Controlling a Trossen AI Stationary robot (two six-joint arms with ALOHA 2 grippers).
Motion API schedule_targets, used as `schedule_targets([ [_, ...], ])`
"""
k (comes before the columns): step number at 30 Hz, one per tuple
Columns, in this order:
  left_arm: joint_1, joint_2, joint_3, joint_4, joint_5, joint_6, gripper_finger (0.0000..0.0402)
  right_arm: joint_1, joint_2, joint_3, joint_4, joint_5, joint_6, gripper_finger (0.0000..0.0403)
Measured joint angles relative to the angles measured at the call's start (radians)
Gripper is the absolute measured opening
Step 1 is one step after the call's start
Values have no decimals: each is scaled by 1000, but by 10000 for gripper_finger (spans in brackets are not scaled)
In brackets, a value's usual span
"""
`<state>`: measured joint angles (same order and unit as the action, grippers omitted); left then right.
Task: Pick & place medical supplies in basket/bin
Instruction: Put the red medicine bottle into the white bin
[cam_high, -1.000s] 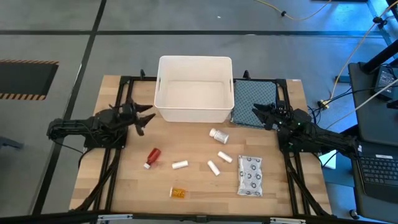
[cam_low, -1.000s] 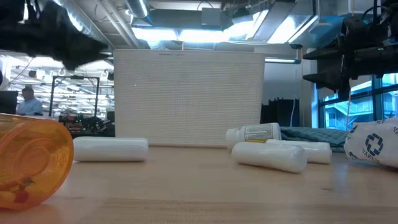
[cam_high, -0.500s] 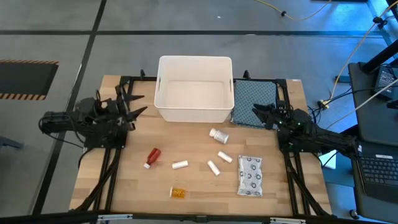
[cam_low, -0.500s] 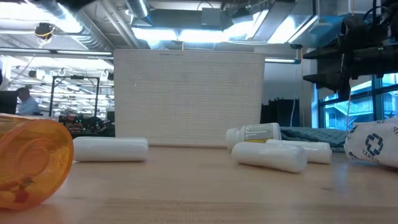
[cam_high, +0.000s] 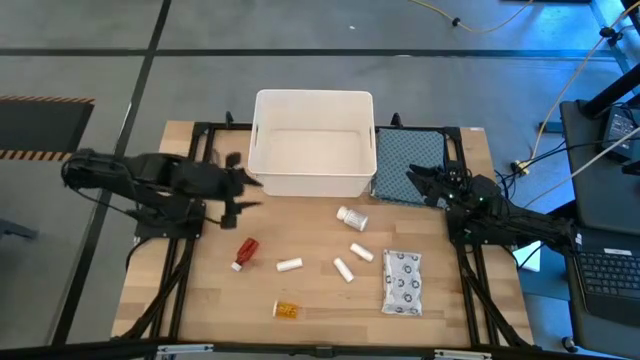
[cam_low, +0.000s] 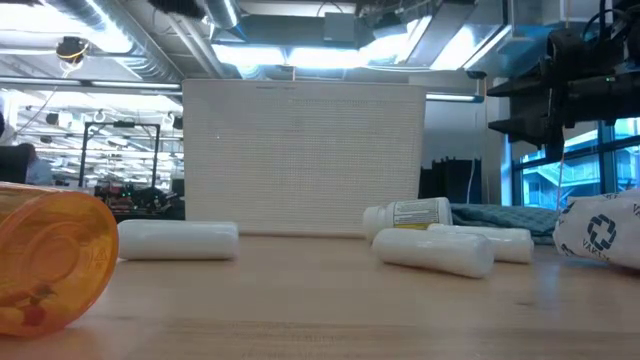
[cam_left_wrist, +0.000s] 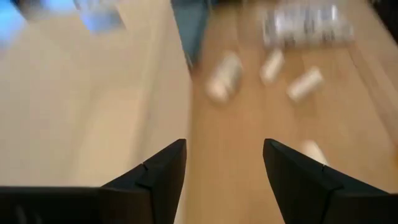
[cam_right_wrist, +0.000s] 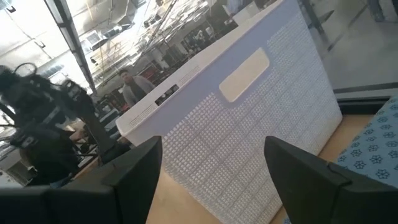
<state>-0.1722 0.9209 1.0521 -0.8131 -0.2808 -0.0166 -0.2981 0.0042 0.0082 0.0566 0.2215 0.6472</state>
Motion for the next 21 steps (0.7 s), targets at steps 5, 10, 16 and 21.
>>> schedule_targets([
  [5,-66,208,137,-251,99,-451,205,0,0,0,1,-2,1,284],
  [10,-134,352,165,-365,271,-948,205,0,0,0,7,-3,-1,284],
  [16,-236,524,165,-500,281,-1241,205,0,0,0,5,-5,-61,284],
  [21,-294,641,164,-514,354,-1383,205,0,0,0,5,-5,-99,284],
])
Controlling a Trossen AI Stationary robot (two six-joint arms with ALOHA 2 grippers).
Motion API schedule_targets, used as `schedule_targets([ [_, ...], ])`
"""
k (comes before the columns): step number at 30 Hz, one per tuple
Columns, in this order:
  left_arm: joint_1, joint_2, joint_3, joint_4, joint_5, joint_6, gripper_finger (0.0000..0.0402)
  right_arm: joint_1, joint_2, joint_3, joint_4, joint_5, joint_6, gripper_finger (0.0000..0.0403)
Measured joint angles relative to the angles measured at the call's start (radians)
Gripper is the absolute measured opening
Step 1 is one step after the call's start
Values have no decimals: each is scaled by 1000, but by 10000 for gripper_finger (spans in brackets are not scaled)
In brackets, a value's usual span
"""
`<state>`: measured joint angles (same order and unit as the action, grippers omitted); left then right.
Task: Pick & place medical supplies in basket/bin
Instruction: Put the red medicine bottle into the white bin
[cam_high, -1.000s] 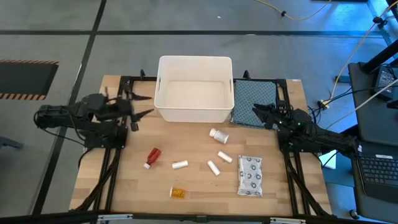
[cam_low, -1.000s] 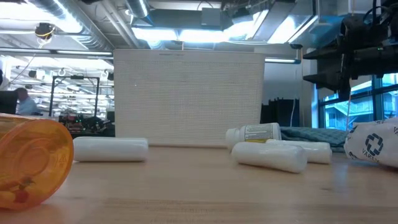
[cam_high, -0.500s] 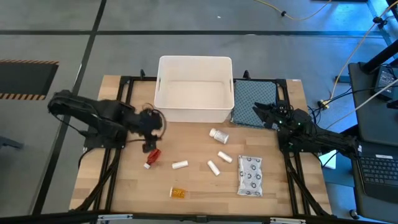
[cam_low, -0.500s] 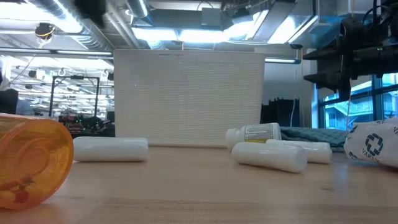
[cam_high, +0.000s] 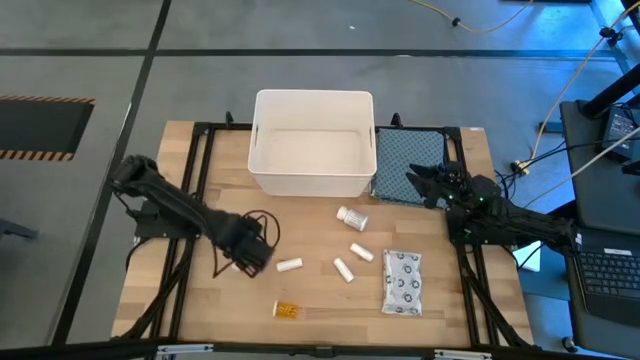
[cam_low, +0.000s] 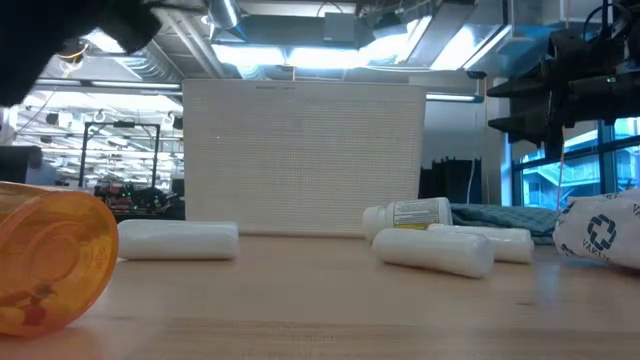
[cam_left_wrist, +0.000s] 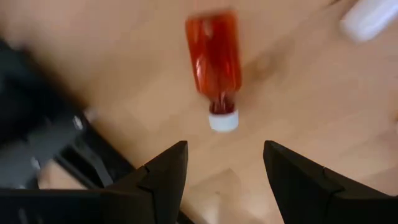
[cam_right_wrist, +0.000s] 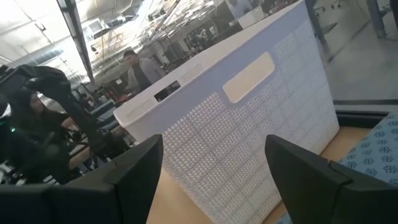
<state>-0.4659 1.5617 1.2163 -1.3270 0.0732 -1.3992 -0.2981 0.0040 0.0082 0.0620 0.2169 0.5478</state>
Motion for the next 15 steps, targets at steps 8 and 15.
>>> schedule_targets([
  [8,-33,108,-2,22,51,-195,205,0,0,0,0,0,-1,284],
  [15,-52,120,-126,146,98,-241,205,0,0,0,0,1,-4,284],
])
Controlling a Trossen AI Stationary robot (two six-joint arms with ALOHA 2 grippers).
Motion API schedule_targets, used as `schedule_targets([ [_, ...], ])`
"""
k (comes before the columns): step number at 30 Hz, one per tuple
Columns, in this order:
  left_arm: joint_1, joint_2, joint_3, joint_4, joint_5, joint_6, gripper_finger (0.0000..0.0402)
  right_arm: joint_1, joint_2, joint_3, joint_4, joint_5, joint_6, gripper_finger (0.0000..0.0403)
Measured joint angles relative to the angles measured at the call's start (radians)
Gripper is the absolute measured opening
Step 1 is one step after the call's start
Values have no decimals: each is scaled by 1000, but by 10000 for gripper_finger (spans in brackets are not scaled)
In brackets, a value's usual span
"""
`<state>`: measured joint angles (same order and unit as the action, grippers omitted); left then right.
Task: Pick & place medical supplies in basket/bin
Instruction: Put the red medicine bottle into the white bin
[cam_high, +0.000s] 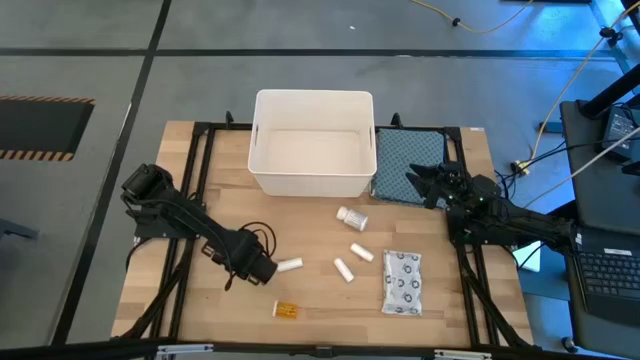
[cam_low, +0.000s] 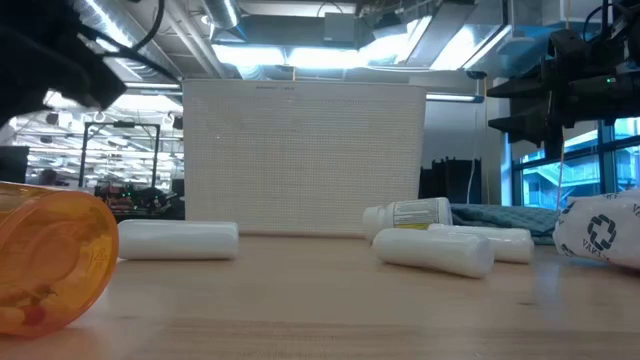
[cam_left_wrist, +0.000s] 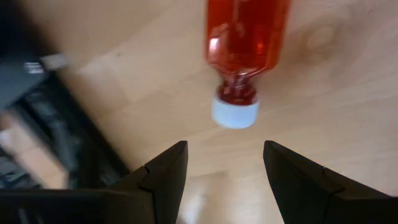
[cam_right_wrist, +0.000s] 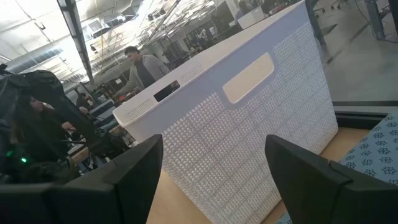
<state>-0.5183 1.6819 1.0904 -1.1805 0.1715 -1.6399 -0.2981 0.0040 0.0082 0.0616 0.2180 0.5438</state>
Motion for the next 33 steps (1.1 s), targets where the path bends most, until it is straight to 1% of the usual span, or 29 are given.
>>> schedule_targets([
  [1,-2,-6,-19,38,-2,-11,205,0,0,0,0,0,0,284],
  [3,-7,-14,-52,96,-37,-41,205,0,0,0,0,1,0,284],
  [5,-7,-14,-67,109,-61,-64,205,0,0,0,0,2,0,284],
  [11,-6,-14,-115,134,-75,-68,205,0,0,0,0,2,0,284],
  [17,-6,-14,-184,322,-74,-73,205,0,0,0,-1,1,-1,284],
  [20,-6,-14,-200,326,-59,-91,205,0,0,0,-1,1,0,284],
  [24,-6,-14,-200,324,-66,-93,204,0,0,0,-2,1,-2,284],
  [28,-6,-14,-200,324,-77,-93,188,0,0,0,-4,2,-3,284],
  [33,-6,-14,-200,322,-86,-93,148,0,0,0,-4,2,-6,284],
])
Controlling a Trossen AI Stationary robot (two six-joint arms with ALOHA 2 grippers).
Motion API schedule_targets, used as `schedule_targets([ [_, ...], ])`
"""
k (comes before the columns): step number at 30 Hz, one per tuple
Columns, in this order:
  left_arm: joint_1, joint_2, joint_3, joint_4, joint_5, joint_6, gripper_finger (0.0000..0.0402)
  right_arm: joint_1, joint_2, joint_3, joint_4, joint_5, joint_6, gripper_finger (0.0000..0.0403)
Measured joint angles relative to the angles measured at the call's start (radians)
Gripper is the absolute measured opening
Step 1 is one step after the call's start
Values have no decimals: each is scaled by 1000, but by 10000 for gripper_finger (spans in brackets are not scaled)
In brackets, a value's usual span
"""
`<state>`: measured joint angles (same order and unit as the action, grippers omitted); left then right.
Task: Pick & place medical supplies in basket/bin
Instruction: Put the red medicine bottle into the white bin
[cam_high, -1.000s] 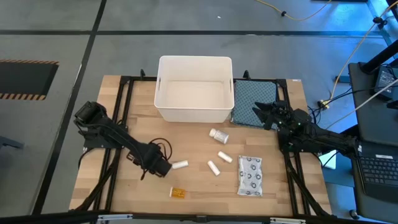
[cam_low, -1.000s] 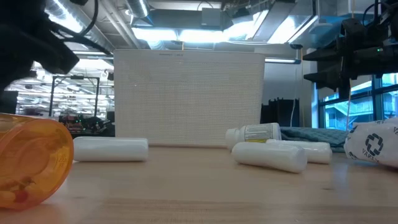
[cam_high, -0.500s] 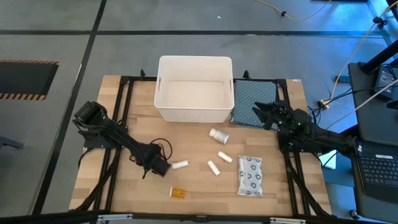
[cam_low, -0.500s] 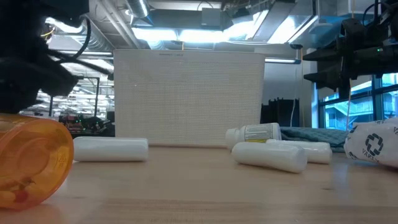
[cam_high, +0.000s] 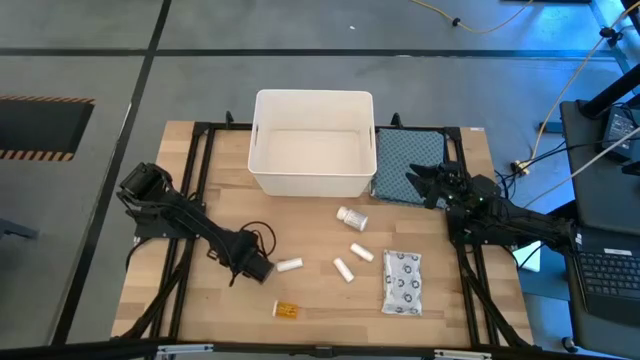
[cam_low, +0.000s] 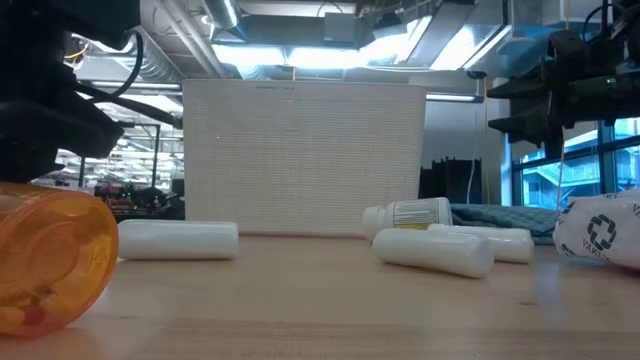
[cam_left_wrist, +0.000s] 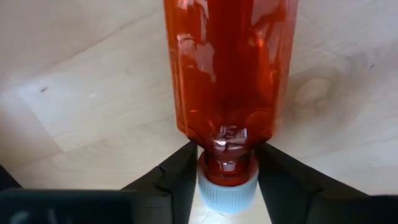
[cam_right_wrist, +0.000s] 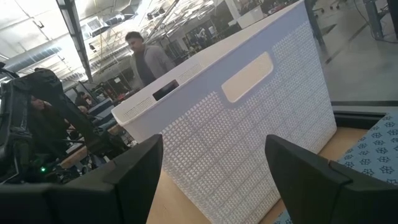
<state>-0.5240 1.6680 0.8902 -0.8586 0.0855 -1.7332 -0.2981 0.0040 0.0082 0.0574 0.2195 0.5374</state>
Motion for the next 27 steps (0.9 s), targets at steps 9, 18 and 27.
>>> schedule_targets([
  [9,6,-45,50,43,-8,62,119,0,0,0,0,0,0,284],
  [18,9,-282,161,288,-313,273,118,0,0,0,1,0,-45,284],
  [27,131,-422,281,513,-637,883,118,0,0,0,1,0,-49,284],
])
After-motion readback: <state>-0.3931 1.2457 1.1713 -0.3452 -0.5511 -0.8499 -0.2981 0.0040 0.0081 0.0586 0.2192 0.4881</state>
